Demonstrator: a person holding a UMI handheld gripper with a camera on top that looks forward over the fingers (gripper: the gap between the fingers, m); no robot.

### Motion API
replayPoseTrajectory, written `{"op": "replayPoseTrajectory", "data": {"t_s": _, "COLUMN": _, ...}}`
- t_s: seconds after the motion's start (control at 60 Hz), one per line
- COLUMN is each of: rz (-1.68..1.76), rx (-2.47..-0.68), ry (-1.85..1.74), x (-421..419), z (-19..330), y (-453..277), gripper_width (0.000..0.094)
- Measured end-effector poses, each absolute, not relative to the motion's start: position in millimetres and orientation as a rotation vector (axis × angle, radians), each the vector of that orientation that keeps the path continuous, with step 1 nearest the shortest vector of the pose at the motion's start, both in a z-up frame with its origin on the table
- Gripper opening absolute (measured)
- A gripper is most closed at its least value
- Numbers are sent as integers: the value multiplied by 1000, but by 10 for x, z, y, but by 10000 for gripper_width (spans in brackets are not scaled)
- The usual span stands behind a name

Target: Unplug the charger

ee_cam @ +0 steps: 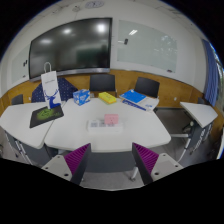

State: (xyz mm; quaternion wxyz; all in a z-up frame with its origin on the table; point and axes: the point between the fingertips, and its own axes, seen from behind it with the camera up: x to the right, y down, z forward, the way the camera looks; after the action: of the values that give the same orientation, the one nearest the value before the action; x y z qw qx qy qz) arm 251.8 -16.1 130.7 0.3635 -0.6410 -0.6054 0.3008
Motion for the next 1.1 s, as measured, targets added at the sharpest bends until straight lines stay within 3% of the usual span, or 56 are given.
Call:
{"op": "replayPoseTrajectory", "data": {"t_s": 0.65, "rz": 978, "rx": -1496, "ry": -1477, "x": 497, "z": 456, "y": -44, "gripper_width": 856}}
{"op": "replayPoseTrajectory", "data": {"t_s": 1.1, "rz": 1063, "rx": -1480, "ry": -1453, "x": -291, "z": 315, "y": -25, "gripper_width": 859}}
